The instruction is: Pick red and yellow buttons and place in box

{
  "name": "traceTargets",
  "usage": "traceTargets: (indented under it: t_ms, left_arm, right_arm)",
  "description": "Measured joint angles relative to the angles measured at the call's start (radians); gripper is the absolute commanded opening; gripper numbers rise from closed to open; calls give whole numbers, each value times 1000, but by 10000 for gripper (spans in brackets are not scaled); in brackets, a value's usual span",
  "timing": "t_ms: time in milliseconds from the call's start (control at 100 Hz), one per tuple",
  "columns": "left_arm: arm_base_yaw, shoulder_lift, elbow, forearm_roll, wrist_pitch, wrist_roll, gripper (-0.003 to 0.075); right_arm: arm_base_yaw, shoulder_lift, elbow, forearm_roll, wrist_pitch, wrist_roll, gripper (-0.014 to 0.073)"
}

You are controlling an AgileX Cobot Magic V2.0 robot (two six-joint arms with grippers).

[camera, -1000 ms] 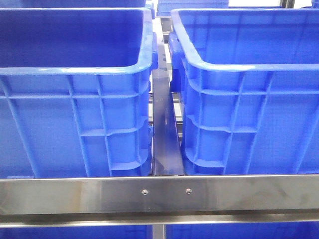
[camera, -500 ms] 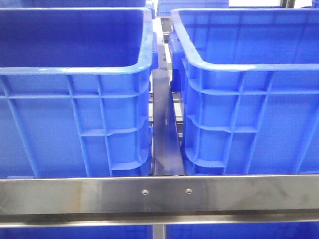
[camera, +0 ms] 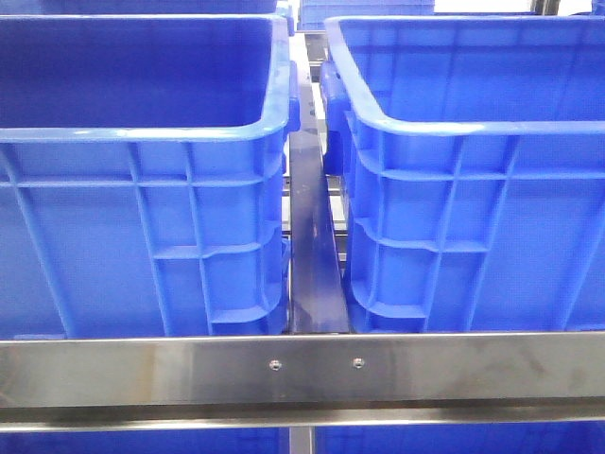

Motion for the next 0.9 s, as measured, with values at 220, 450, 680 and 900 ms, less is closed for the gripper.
traceTargets:
  t_ms: [220,450,680,900]
  left_arm:
    - [0,0,0,0,0,0,-19]
    - [0,0,0,49,-18,0,-19]
    - [0,0,0,78,-33,0,-19]
    - [0,-21,52,74,-166,0,-19]
  right_arm:
    - [0,0,0,0,0,0,-69]
    - [0,0,0,0,0,0,-69]
    - [0,0,0,0,0,0,-69]
    - [0,0,0,0,0,0,-69]
